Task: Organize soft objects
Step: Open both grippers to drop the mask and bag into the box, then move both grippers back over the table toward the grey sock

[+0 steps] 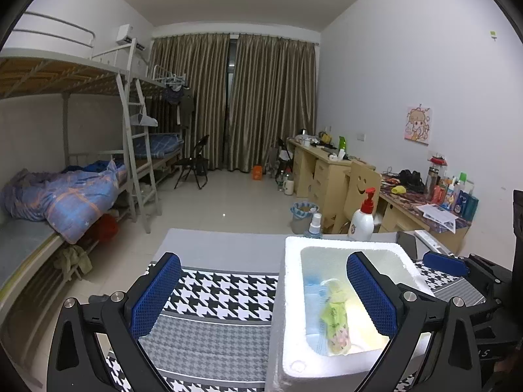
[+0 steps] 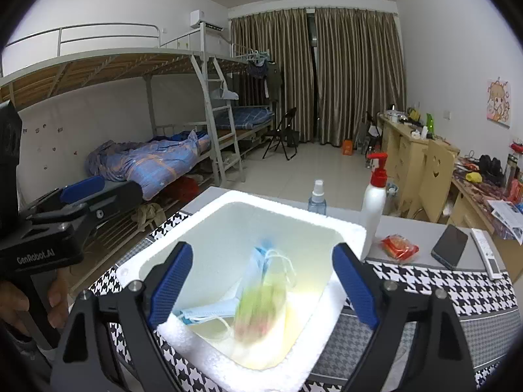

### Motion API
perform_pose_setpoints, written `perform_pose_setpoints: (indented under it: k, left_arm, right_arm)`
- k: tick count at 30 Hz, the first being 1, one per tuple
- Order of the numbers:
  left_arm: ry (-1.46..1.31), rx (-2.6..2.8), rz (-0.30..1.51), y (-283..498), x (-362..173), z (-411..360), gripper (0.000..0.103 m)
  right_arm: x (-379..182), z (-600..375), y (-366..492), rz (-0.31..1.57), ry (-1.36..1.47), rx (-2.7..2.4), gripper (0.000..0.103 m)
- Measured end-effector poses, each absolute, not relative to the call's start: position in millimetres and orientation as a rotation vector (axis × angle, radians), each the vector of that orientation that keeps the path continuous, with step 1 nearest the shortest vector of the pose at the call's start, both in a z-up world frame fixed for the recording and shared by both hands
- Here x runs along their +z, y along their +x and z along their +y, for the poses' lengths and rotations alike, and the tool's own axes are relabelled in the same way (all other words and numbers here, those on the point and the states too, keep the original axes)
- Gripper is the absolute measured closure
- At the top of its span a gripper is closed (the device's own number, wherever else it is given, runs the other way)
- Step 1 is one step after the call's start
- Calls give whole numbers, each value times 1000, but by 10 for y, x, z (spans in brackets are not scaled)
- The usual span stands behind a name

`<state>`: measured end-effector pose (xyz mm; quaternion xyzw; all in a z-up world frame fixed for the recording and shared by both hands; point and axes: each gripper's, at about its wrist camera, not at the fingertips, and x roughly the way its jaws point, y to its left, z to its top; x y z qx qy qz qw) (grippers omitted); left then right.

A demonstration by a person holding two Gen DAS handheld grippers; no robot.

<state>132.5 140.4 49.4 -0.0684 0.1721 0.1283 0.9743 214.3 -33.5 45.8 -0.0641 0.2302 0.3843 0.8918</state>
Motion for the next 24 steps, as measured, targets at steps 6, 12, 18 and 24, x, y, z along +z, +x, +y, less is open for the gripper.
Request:
perform_pose_setpoints:
  k: [6,12,18,24]
  left_arm:
    - [-134,244,345,1294,489,1383,1]
    - [-121,213,337,1257,537,1260,1]
    - [-109,176,331,1214,587,1114,1]
    - [-99,134,312,1188,660,943,1]
  right_arm:
    - [509,-385,2092,466,-130,784,13]
    - [571,-526,2011,441,-118,753,13]
    - [625,-697,1898,405,-112,710,8]
    - [692,-850,1814,372,-112,659,5]
